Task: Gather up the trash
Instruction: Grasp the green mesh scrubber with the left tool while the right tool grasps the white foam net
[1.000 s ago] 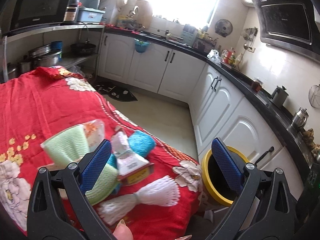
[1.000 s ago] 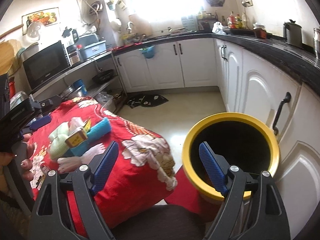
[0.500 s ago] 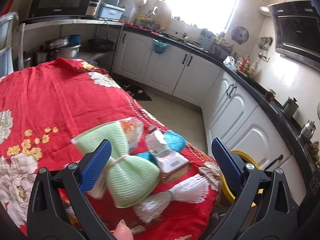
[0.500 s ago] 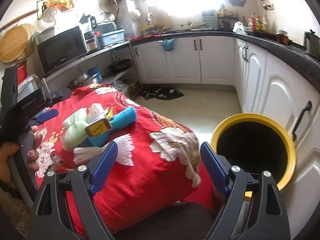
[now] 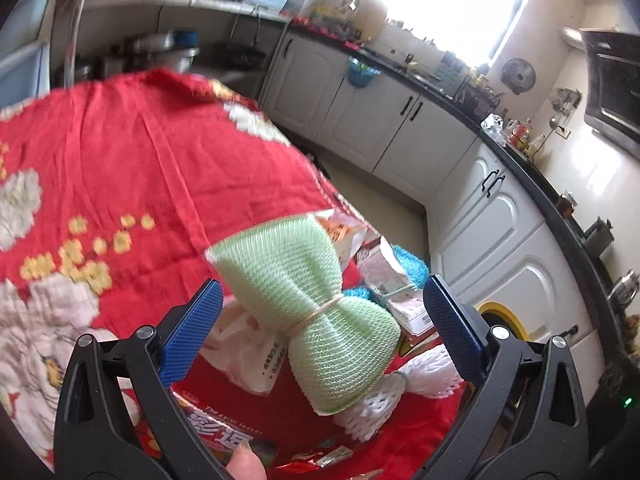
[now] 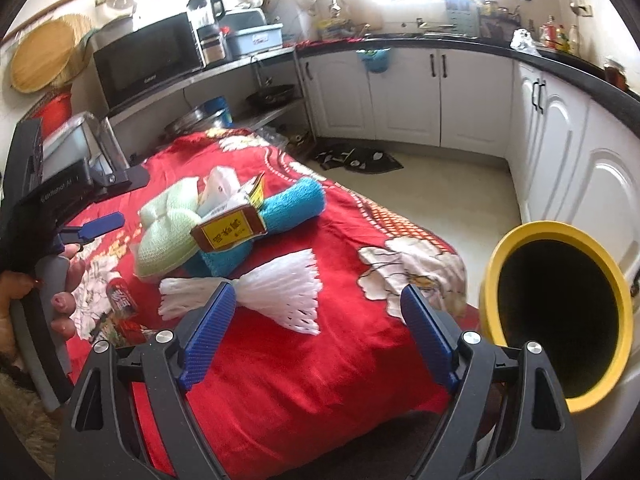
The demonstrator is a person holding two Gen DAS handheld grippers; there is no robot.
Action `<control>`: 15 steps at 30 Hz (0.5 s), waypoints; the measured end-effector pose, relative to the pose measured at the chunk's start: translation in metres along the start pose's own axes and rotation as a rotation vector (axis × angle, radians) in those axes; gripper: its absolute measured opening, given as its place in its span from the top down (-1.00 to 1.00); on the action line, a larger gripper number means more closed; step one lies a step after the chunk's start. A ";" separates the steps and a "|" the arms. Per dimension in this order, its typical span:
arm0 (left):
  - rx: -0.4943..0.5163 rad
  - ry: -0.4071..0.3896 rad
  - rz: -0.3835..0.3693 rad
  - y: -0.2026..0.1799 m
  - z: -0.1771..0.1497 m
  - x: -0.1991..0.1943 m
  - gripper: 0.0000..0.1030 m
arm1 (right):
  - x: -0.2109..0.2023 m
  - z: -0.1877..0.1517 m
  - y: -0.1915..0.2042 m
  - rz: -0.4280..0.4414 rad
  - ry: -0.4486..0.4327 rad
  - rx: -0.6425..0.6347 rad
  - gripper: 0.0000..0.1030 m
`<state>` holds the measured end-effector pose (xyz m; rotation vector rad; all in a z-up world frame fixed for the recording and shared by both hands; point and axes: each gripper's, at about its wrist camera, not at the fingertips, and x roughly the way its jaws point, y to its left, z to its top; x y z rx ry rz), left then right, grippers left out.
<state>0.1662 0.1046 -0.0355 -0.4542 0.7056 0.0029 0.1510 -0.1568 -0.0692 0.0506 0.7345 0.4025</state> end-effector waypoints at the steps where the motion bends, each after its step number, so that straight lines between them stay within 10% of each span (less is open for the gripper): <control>1: -0.014 0.016 -0.006 0.002 0.000 0.004 -0.79 | 0.005 0.000 0.001 0.004 0.009 -0.006 -0.59; 11: -0.095 0.114 0.021 0.004 0.006 0.037 -0.79 | 0.046 0.001 -0.002 0.046 0.095 0.022 -0.58; 15: -0.107 0.144 0.057 0.002 0.007 0.048 -0.79 | 0.056 -0.002 -0.003 0.091 0.139 0.037 -0.20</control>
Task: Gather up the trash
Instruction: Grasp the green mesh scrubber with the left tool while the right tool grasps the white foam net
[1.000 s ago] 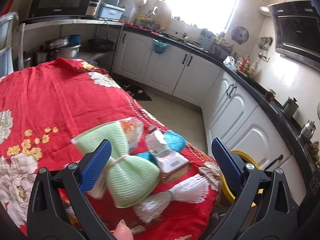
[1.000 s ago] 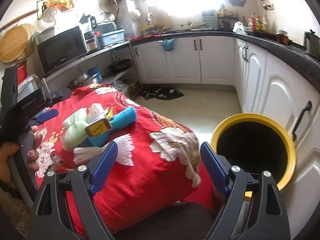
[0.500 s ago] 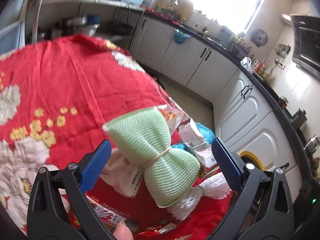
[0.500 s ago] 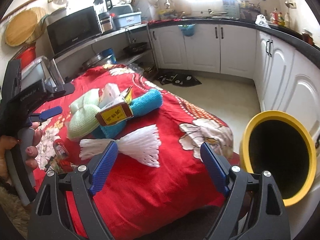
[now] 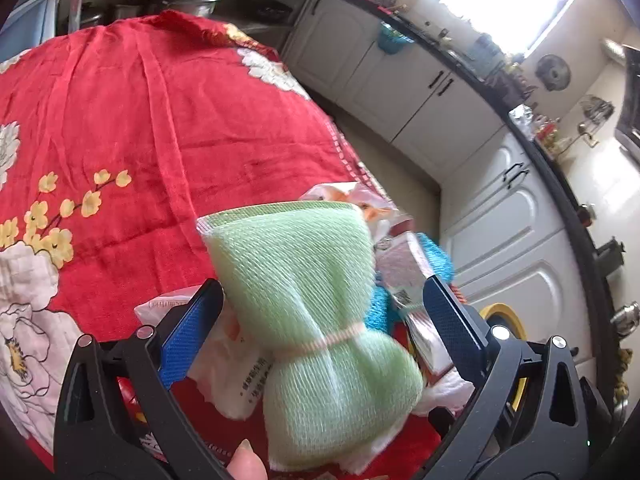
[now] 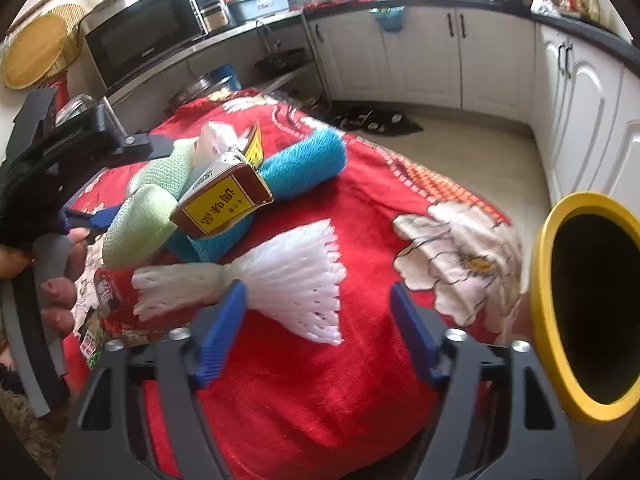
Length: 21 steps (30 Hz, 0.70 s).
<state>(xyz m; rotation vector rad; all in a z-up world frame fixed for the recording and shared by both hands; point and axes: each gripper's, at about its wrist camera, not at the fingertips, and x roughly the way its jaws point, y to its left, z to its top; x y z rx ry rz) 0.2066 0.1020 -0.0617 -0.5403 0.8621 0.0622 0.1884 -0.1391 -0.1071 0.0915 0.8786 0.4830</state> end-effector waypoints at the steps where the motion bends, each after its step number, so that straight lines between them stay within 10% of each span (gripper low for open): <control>1: 0.000 0.005 0.008 0.000 0.000 0.002 -0.79 | 0.001 0.000 0.000 0.015 0.008 0.001 -0.03; 7: 0.043 0.002 0.072 -0.004 -0.003 0.008 -0.72 | -0.001 -0.004 0.003 0.053 0.017 -0.016 0.72; 11: 0.082 -0.005 0.113 -0.005 -0.006 0.007 -0.26 | -0.006 -0.007 0.000 0.046 0.008 -0.003 0.78; 21: 0.065 -0.056 0.055 0.007 -0.004 -0.019 -0.14 | -0.026 -0.012 -0.007 0.034 -0.036 0.010 0.82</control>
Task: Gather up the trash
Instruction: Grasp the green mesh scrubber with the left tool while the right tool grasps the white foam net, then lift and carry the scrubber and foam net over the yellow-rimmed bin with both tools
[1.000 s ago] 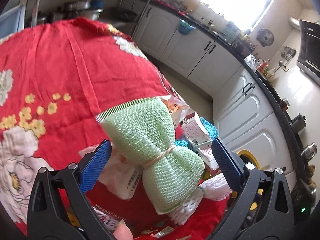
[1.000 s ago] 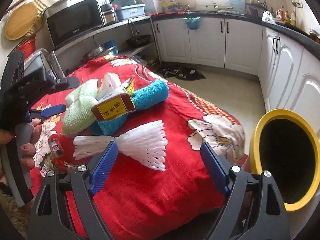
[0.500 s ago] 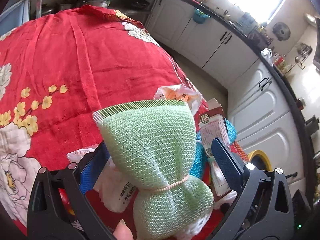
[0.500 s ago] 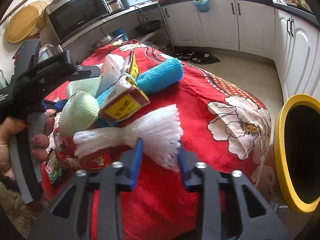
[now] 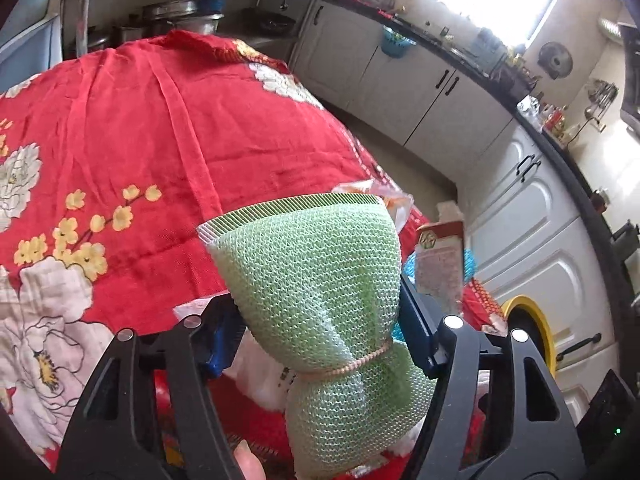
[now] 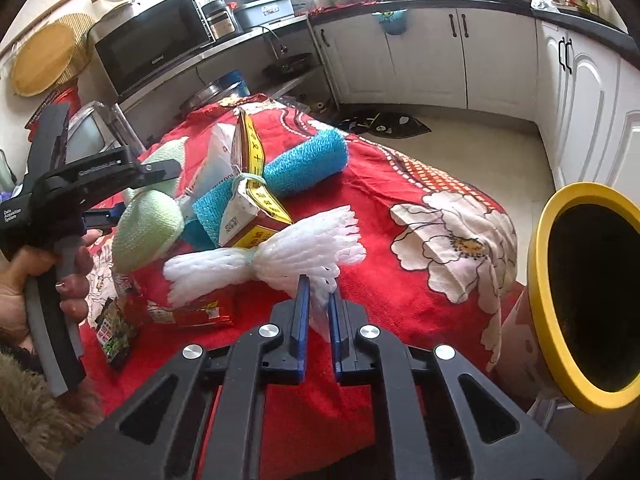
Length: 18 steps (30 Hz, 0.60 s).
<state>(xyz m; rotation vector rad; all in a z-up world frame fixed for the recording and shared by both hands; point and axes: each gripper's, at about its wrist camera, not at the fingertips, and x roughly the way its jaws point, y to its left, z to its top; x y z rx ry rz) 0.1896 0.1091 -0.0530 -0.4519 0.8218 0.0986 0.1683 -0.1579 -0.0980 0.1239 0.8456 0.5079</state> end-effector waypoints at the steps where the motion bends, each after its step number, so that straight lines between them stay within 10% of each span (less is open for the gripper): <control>1: -0.001 -0.010 -0.002 0.000 0.000 -0.004 -0.13 | -0.003 0.000 0.000 0.001 -0.008 0.002 0.82; 18: 0.051 -0.127 -0.079 -0.020 0.004 -0.053 -0.12 | -0.069 0.015 0.011 0.018 -0.188 -0.034 0.86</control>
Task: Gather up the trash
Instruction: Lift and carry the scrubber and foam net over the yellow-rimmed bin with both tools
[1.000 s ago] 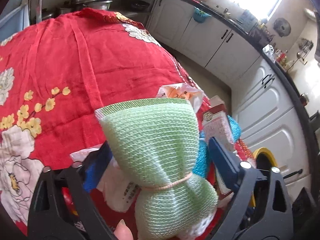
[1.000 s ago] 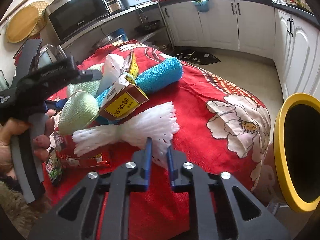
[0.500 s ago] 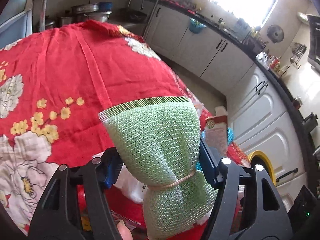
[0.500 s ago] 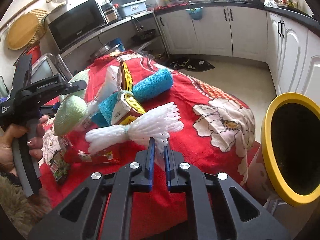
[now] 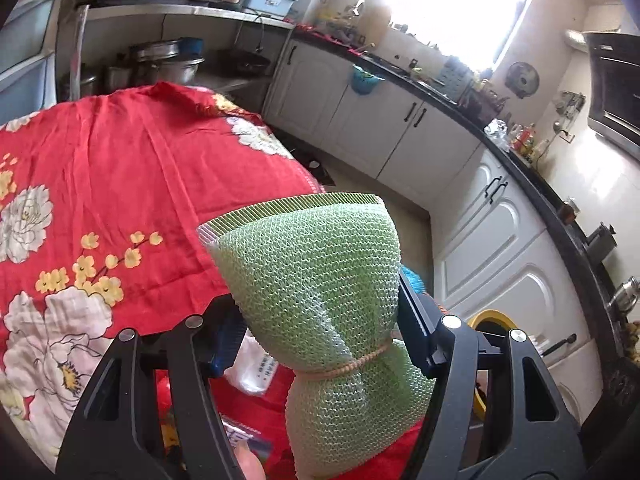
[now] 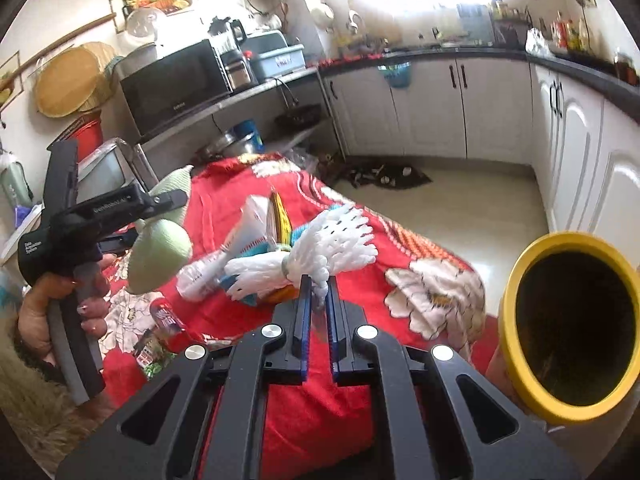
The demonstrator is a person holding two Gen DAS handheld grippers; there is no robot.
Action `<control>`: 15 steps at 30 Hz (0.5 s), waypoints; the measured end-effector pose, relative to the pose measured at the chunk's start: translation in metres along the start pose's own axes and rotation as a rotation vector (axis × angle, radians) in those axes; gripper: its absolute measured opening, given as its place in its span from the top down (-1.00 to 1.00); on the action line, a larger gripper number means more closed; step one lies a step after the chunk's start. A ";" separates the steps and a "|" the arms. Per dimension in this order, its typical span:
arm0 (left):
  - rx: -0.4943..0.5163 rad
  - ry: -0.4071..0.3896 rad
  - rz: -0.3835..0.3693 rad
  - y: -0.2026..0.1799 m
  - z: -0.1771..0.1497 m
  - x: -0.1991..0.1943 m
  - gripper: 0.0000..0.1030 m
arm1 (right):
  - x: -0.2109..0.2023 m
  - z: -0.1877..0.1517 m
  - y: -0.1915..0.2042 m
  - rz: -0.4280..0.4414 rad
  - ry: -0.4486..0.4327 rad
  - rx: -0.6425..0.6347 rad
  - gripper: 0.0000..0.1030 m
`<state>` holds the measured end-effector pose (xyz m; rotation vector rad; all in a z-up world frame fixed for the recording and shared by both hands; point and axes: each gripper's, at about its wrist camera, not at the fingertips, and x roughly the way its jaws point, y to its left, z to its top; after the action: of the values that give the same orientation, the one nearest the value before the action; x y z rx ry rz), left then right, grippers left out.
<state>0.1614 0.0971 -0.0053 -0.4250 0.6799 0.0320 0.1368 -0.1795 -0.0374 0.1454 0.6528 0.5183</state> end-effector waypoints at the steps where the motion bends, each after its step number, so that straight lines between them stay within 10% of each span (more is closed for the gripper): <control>1: 0.005 -0.003 -0.008 -0.004 0.000 -0.001 -0.12 | -0.004 0.002 0.000 0.004 -0.008 -0.001 0.86; 15: 0.091 -0.023 -0.096 -0.054 -0.010 -0.009 -0.11 | -0.045 0.007 -0.018 -0.061 -0.092 0.026 0.86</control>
<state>0.1576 0.0451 0.0128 -0.3691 0.6348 -0.0847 0.1177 -0.2177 -0.0127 0.1721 0.5726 0.4424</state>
